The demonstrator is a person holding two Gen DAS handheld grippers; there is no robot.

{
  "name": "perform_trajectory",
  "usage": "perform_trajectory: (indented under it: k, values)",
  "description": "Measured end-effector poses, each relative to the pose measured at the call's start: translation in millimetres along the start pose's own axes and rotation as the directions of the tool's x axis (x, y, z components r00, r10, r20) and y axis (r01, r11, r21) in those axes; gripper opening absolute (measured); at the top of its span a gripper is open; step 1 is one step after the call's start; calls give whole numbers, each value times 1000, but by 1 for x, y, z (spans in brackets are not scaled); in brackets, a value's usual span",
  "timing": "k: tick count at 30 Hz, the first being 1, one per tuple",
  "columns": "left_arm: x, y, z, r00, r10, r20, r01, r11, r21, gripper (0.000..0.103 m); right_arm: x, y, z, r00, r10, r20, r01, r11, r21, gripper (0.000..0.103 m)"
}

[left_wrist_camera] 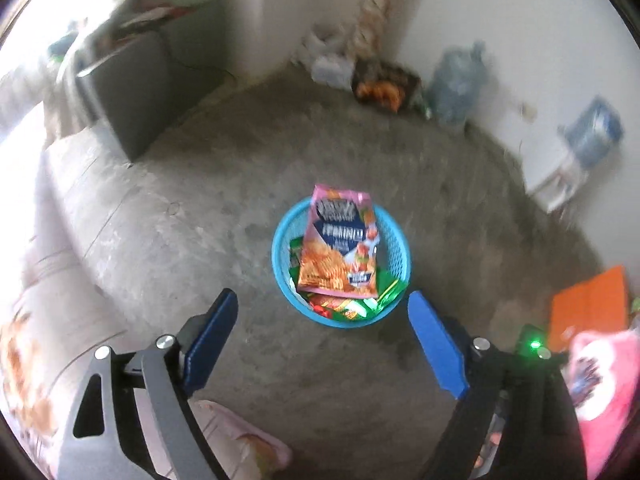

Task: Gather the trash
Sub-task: 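Swing both tools back over the table toward the white AD bottle, then grasp the white AD bottle with the right tool and lift it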

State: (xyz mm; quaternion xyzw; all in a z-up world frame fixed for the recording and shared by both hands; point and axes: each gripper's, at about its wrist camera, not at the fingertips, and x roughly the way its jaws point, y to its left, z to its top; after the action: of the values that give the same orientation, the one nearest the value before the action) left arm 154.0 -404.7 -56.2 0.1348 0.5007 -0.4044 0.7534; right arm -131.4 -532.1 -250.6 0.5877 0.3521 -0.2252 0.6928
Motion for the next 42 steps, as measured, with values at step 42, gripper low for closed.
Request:
perform_trajectory:
  k: [42]
  values:
    - [-317,354,-406,748,660,65,-278,400,-873,80,90,441,-405,662,-69,-746,-623,503,-599,78]
